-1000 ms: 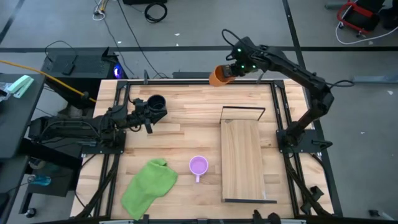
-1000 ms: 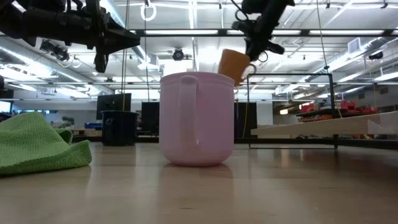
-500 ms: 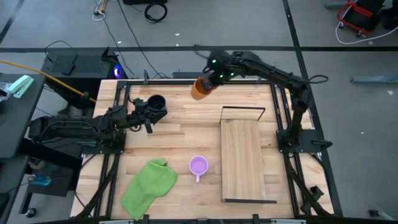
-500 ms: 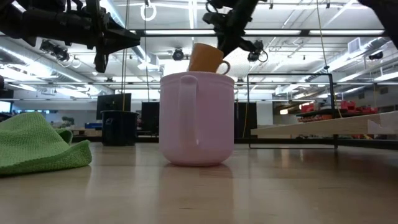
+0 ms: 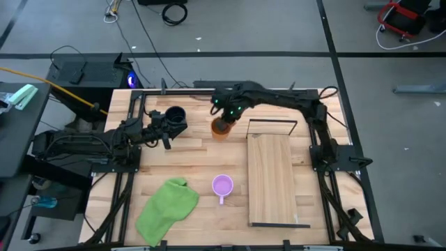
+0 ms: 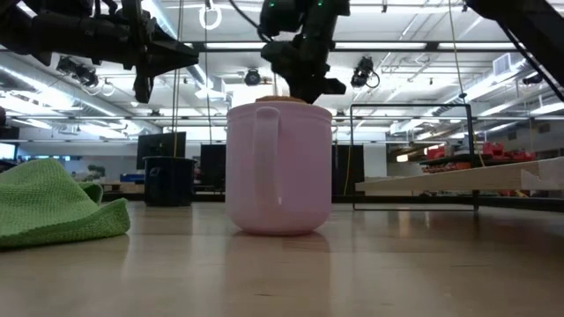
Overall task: Stack small to large cups/mugs on shelf
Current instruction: Move the orange mug to the center of the table
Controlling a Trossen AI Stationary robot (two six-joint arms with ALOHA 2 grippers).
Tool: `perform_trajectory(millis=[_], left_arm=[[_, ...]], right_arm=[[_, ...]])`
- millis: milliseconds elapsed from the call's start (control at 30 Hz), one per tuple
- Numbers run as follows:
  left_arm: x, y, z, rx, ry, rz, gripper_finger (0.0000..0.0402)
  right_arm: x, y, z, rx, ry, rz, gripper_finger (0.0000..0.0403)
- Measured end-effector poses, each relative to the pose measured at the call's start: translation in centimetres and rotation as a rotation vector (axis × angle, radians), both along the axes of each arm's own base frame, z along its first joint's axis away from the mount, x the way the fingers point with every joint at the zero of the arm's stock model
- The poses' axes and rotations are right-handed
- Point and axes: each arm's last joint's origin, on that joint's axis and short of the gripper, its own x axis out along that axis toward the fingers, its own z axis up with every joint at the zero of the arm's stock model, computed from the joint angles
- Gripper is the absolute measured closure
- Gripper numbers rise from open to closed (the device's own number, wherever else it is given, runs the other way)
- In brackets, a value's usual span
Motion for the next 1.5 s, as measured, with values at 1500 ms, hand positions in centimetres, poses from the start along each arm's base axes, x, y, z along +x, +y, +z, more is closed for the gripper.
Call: perform_trajectory(millis=[1500], left_arm=[[0.0,0.0,-0.2,-0.017,0.011,0.0,0.0349]], right_arm=[[-0.1,2.5,-6.9,-0.045,0.083,0.048,0.0385]])
